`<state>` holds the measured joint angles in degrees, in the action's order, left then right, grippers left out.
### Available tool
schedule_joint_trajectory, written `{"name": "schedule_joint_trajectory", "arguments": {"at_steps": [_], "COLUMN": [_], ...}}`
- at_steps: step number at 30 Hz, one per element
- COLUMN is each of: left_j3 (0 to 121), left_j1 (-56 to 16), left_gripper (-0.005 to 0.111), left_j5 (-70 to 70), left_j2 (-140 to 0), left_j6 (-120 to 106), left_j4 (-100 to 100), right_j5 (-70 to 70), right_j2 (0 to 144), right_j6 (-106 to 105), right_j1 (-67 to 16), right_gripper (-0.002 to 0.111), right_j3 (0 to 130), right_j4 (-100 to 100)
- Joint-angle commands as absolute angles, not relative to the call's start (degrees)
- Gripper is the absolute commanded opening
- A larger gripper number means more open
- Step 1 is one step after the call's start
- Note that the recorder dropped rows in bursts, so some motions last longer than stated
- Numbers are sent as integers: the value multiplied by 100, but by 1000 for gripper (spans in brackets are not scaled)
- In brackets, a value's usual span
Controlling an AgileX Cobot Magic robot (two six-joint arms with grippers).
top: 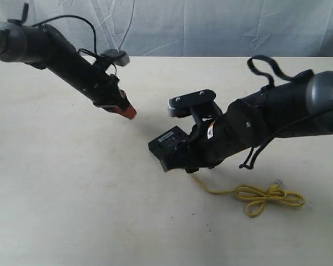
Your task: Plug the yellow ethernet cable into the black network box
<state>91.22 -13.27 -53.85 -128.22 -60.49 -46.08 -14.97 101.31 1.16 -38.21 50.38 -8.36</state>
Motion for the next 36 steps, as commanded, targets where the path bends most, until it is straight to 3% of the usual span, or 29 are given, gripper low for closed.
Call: {"name": "schedule_joint_trajectory", "arguments": {"at_steps": [1, 4, 13, 22, 28, 36], "left_j3": [9053, 8678, 6273, 3989, 3411, 3411], "left_j1": [-1089, -1066, -1041, -1041, -1041, -1041], "left_gripper": [0, 0, 0, 0, 0, 0], "left_j5": [-5339, -4961, -3517, -2721, -2762, -2818], "left_j2": [-11875, -11151, -8272, -5175, -3815, -3065], "left_j6": [-4424, -3547, -2760, -2582, -2582, -2593], "left_j4": [-3422, -2546, -1984, -1665, -1665, -1665], "right_j5": [-2126, -2629, -3730, -3296, -3157, -3369], "right_j2": [9470, 9098, 7856, 5640, 4386, 3459], "right_j6": [162, 180, 179, 179, 179, 179], "right_j1": [-3365, -2858, -1459, -1310, -1310, -1310], "right_gripper": [24, 0, 0, 0, 0, 0], "right_j3": [5060, 5060, 4993, 3892, 3280, 3280], "right_j4": [-1216, -1324, -1090, -519, -508, -579]}}
